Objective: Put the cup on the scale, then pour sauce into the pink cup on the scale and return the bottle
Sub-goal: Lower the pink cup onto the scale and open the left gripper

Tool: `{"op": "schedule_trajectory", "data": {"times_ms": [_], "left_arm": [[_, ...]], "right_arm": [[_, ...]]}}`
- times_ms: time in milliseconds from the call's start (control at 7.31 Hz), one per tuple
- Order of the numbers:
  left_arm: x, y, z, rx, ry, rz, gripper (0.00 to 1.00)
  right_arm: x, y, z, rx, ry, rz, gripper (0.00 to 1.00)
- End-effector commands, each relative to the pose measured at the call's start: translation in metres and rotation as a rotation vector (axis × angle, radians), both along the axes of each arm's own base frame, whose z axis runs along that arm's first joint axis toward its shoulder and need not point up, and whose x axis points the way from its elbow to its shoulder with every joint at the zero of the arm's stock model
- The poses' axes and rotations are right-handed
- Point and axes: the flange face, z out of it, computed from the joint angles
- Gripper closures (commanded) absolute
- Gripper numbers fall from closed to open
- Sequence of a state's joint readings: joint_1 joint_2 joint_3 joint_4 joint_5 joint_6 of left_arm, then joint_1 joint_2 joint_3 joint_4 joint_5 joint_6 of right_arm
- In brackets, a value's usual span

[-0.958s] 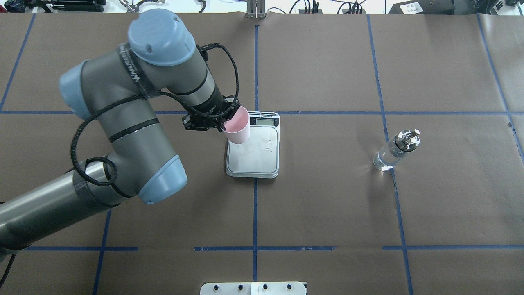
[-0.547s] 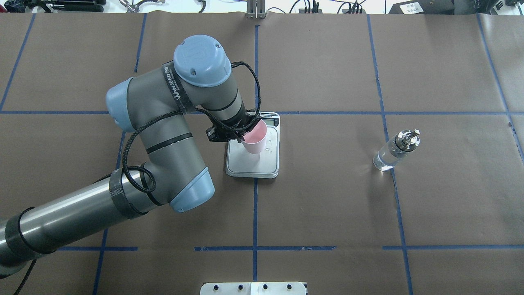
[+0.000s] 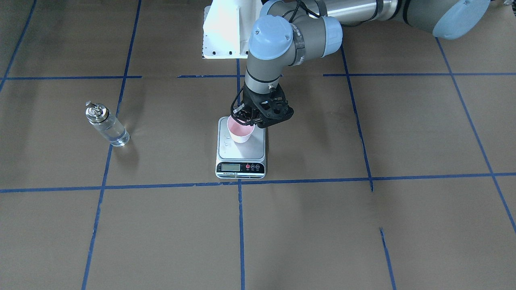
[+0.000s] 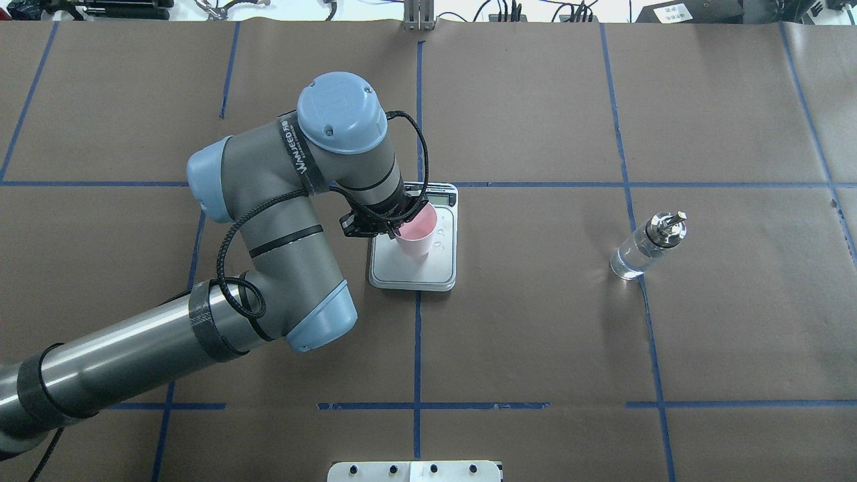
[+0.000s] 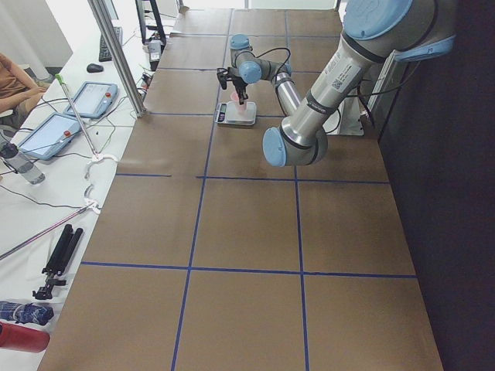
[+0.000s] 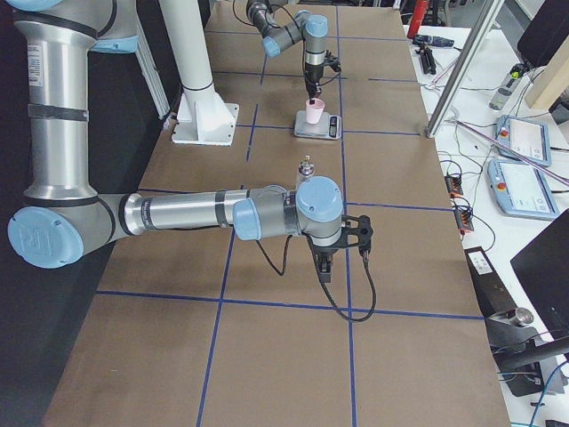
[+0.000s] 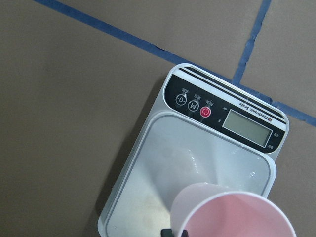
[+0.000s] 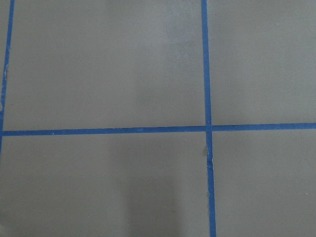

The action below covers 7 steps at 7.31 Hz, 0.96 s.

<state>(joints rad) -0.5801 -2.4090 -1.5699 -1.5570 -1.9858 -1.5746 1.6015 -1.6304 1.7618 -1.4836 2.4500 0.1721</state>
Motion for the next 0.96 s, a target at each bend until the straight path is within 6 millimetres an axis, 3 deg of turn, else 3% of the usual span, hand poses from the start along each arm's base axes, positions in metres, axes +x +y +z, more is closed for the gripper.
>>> {"op": "schedule_trajectory", "data": {"times_ms": [0, 137, 411, 684, 821], "left_arm": [[0.0, 0.0, -0.001, 0.001, 0.002, 0.001, 0.33], [-0.004, 0.001, -0.005, 0.011, 0.009, -0.003, 0.0], [-0.042, 0.007, -0.029, 0.056, 0.06, -0.014, 0.0], [-0.097, 0.006, -0.051, 0.12, 0.037, 0.0, 0.0], [-0.122, 0.003, -0.053, 0.148, 0.02, 0.002, 0.0]], "right_arm": [[0.0, 0.001, -0.012, 0.023, 0.004, 0.001, 0.0], [0.0, 0.001, -0.025, 0.021, 0.0, 0.022, 0.0], [-0.01, 0.012, -0.068, 0.038, -0.015, 0.049, 0.0], [-0.034, 0.071, -0.119, 0.051, -0.039, 0.05, 0.0], [-0.058, 0.107, -0.162, 0.009, -0.075, 0.067, 0.0]]}}
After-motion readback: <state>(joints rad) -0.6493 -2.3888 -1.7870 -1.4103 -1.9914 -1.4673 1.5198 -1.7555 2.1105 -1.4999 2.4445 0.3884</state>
